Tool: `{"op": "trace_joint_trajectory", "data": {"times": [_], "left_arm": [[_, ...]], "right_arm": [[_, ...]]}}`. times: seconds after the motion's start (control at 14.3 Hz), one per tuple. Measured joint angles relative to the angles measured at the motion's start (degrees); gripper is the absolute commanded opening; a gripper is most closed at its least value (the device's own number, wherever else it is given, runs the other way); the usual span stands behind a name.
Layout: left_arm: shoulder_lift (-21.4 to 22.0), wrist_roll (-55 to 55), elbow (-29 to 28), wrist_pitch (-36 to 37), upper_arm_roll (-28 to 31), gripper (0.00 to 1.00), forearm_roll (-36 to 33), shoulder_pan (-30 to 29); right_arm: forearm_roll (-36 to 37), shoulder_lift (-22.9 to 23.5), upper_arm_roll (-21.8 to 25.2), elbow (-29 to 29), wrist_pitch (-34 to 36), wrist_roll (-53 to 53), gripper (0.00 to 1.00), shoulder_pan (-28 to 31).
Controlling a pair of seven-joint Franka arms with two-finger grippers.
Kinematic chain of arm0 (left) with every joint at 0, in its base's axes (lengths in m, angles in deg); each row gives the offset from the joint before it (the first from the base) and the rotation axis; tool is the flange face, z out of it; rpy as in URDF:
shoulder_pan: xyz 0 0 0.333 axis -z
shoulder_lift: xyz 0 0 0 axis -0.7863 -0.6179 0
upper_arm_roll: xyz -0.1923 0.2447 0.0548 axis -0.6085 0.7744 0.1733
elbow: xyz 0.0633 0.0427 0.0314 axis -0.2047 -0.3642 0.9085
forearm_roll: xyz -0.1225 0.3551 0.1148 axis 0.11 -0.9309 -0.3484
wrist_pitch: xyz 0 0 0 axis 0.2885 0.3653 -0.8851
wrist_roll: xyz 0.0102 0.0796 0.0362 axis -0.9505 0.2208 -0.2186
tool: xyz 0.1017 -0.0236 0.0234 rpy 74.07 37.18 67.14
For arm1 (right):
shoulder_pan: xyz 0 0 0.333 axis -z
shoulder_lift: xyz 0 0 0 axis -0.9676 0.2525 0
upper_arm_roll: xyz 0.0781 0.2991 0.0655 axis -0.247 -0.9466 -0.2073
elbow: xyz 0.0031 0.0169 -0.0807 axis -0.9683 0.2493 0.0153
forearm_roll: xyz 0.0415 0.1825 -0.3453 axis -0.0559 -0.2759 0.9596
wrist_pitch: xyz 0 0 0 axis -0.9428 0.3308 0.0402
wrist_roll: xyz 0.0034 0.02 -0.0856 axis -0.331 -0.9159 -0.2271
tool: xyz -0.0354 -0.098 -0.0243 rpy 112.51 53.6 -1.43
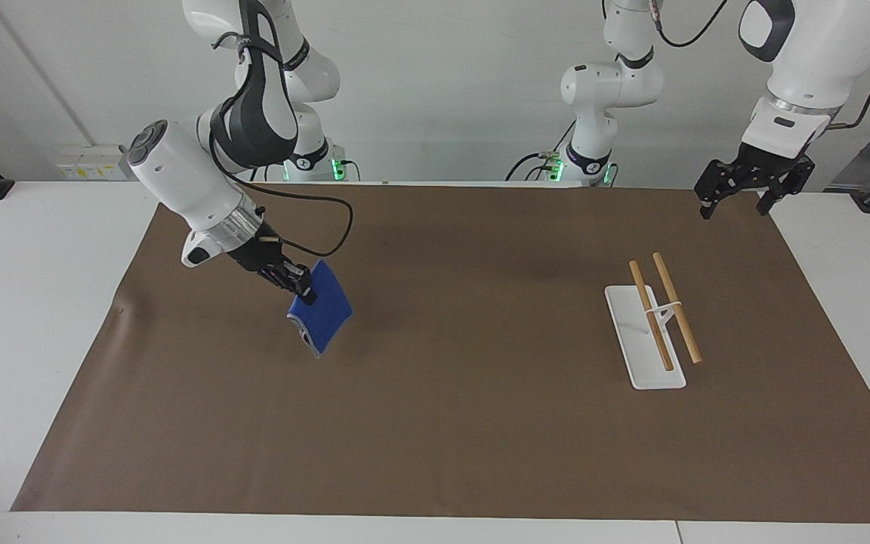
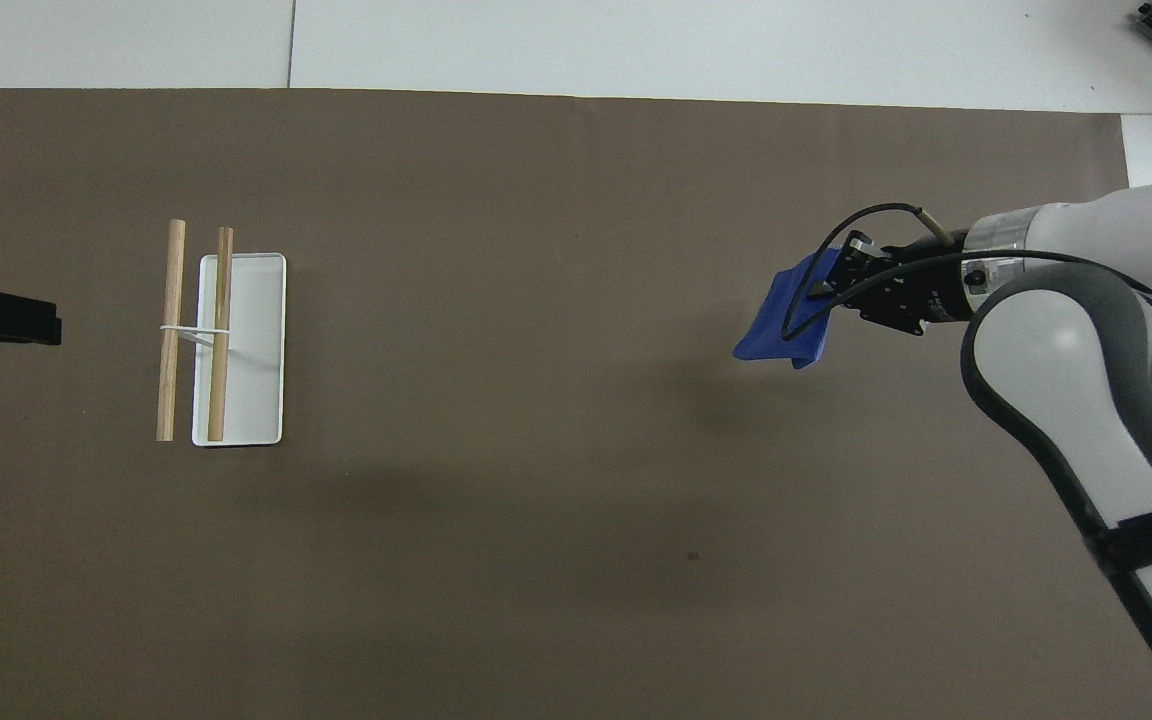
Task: Right arm passes towel to left arm to hang
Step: 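Lift the towel with the right gripper while the left gripper approaches, then close the left gripper on the towel held by the right gripper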
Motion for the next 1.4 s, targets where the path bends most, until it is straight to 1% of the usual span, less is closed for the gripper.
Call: {"op": "trace_joint_trajectory", "data": {"times": [0.21,0.35,0.49,0.56,0.7,0.84,0.98,1.19,1.26,1.4], "left_arm": [[0.0,0.1,-0.2,0.0,-0.1,1.0,0.1,0.0],[0.0,3.5,-0.5,-0.3,-0.1,1.0,2.9,0.0],[0.5,13.9,-1.9,-3.3,-0.2,1.0,8.6,0.0],[0.9,19.8,-3.3,-6.3,-0.9,1.0,10.8,-0.2],[1.6,31.9,-6.1,-12.5,-4.3,1.0,14.5,-0.8],[1.9,43.9,-8.1,-18.4,-7.8,1.0,18.4,-1.1],[2.6,56.3,-10.5,-25.4,-11.2,1.0,21.8,-1.1],[4.3,71.5,-16.0,-36.7,-16.2,1.0,24.4,-1.1],[4.7,74.9,-17.3,-38.5,-17.5,1.0,24.7,-1.1],[5.3,80.3,-18.7,-39.6,-19.3,1.0,24.8,-1.1]], "right_arm": [[-9.2,0.0,0.0,0.0,0.1,4.3,0.0,0.3],[-15.3,-0.1,-0.1,0.0,0.4,7.4,0.0,0.2],[-20.8,-0.4,-0.2,0.0,0.8,11.1,0.0,-0.6],[-22.2,-0.6,-0.2,0.0,0.9,13.7,0.0,-1.4],[-23.2,-0.8,-0.3,0.0,0.6,19.2,0.0,-3.8],[-24.2,-0.8,-0.4,0.2,-2.5,24.6,0.0,-7.5],[-28.5,-0.8,-0.4,0.7,-6.9,28.2,0.0,-11.7],[-35.0,-0.6,-0.4,1.7,-10.4,33.1,0.0,-15.0],[-37.2,-0.5,-0.4,1.8,-12.0,34.4,0.0,-15.8],[-41.5,-0.4,-0.4,1.8,-15.3,35.9,0.0,-17.7]]}}
